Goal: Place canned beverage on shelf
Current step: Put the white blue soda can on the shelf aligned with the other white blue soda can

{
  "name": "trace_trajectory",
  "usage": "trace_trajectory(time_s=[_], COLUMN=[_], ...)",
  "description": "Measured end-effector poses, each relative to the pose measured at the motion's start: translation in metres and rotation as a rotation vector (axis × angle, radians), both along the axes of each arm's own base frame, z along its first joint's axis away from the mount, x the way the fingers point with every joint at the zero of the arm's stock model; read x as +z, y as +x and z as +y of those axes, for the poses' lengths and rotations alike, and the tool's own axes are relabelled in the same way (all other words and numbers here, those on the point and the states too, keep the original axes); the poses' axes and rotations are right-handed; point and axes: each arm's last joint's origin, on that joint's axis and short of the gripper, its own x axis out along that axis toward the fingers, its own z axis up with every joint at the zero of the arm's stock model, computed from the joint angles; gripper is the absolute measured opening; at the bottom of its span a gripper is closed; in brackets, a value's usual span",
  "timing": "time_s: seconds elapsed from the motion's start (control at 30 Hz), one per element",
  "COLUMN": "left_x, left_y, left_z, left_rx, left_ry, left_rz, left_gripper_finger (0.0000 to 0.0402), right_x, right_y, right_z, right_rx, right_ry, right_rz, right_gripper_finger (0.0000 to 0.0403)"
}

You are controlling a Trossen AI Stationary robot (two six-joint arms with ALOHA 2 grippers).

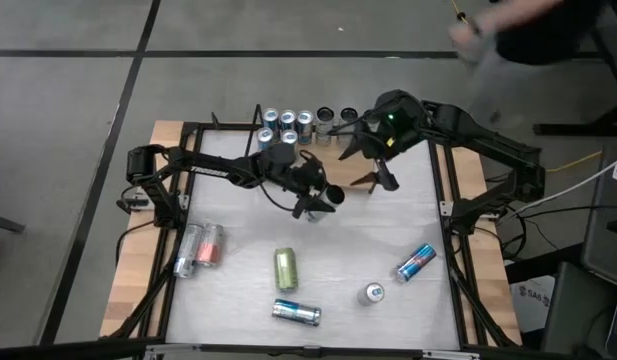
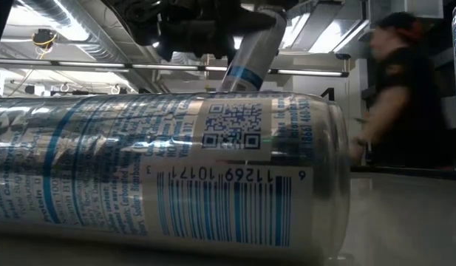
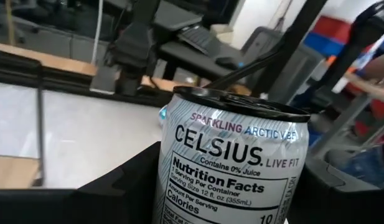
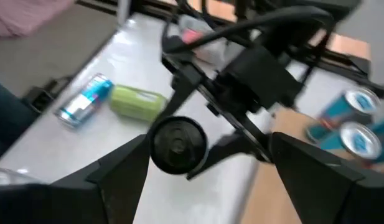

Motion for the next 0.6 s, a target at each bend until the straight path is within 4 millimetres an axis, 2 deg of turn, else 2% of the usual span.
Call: trace_trajectory(time_s=[0.27, 0.6], left_x=[0.008, 0.015], left_y=[0.001, 0.001], left_z=[-0.001, -0.004], left_rx=[-0.019, -0.06], left_ry=[-0.065, -0.17], left_rz=[-0.055, -0.08], left_gripper_finger=[0.0245, 0.0245], right_x=[0.002, -0.005], right_y=[0.007, 0.021], right_z=[0.02, 0.048], right_rx=[0.092, 0.17], right_ry=[-0.003, -0.232], right_rz=[-0.036, -0.047], right_gripper_finger=[0.0324, 0.0324])
